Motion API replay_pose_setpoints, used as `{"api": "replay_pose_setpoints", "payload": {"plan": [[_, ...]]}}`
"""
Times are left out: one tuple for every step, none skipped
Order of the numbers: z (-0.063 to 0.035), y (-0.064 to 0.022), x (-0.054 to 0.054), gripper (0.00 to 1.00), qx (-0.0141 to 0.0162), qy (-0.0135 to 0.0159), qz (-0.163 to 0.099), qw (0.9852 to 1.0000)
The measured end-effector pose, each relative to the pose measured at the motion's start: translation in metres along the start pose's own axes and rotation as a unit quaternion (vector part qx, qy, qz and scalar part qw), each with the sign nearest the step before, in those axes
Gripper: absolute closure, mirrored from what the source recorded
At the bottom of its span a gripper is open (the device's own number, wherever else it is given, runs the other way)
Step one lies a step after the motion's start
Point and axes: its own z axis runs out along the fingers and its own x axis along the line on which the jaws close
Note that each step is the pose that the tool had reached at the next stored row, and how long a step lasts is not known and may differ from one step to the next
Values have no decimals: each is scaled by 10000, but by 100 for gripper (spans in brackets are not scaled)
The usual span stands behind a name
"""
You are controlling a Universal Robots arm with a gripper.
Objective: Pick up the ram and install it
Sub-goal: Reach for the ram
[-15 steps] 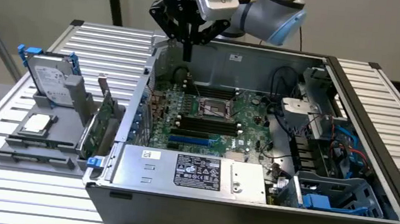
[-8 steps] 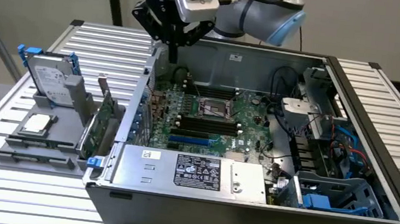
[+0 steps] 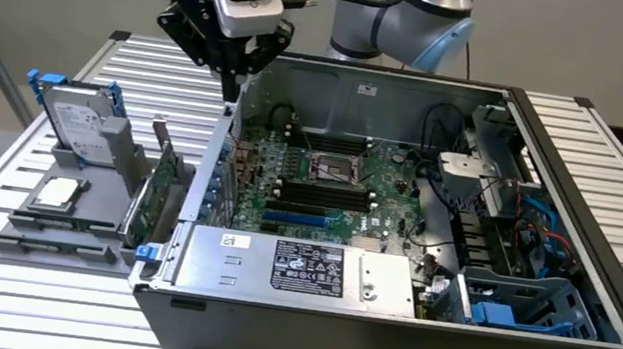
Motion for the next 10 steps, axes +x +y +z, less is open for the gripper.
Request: {"api": "replay_pose_setpoints", "payload": {"plan": [[-2, -19, 45, 100, 0, 0, 0, 10000], [-3, -37, 89, 100, 0, 0, 1, 10000], [-4, -55, 134, 100, 0, 0, 0, 10000], [-5, -73, 176, 100, 0, 0, 0, 10000], [-6, -92, 223, 100, 0, 0, 0, 10000], [-7, -109, 264, 100, 0, 0, 0, 10000], [-7, -127, 311, 100, 0, 0, 0, 10000], [-8, -145, 356, 100, 0, 0, 0, 10000], [-9, -163, 400, 100, 0, 0, 0, 10000], [-9, -180, 443, 100, 1, 0, 0, 10000]]}}
